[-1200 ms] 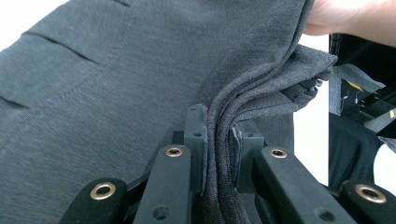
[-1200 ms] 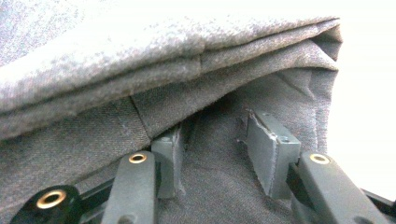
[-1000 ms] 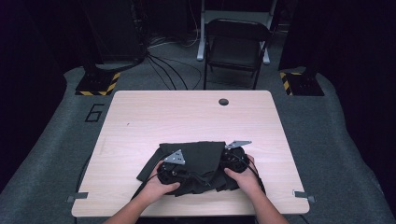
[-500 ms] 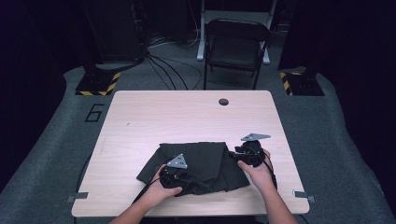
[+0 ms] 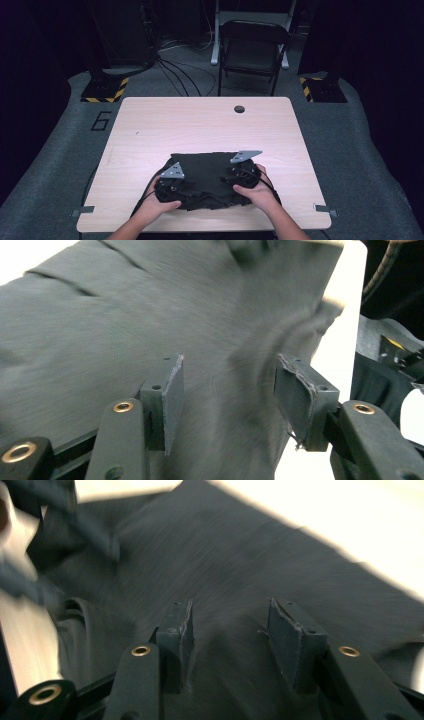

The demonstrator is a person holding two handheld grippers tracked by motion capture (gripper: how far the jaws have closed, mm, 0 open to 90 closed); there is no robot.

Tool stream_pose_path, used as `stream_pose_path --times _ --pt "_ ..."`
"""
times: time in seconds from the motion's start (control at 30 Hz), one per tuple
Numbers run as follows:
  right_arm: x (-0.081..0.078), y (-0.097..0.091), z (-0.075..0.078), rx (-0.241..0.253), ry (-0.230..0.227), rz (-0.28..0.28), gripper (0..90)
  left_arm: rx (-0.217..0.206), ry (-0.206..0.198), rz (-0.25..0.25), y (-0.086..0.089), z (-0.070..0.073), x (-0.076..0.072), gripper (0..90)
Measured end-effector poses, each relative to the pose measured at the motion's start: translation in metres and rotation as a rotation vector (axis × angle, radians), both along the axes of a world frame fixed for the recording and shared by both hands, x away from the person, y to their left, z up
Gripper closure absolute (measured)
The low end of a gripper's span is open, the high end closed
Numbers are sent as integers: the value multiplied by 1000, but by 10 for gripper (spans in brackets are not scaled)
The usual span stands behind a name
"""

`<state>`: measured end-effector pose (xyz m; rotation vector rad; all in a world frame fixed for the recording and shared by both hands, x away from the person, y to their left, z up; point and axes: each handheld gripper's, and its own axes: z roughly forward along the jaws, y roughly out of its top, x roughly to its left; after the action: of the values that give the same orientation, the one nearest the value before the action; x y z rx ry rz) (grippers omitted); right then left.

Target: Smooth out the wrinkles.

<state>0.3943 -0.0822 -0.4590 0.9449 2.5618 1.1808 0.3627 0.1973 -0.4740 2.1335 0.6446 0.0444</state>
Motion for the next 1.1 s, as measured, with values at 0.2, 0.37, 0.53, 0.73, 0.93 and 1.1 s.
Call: stream_pose_path --times 0.2,0.37,0.53,0.73,0.93,1.1 --pt "-18 12 -18 -100 13 66 521 -22 -36 111 29 7 2 436" --pt "-27 15 -22 -111 -7 74 512 36 -34 167 33 -8 9 411" --pt "-25 14 -30 -103 9 74 513 88 -19 161 31 -21 15 396" --pt "-26 15 -38 -107 -11 81 514 92 6 176 34 -32 21 387" --pt "-27 12 -40 -91 -11 90 514 117 -1 165 30 -35 24 392" --pt "-27 11 -40 -96 -13 101 514 132 -20 157 30 -37 24 392"
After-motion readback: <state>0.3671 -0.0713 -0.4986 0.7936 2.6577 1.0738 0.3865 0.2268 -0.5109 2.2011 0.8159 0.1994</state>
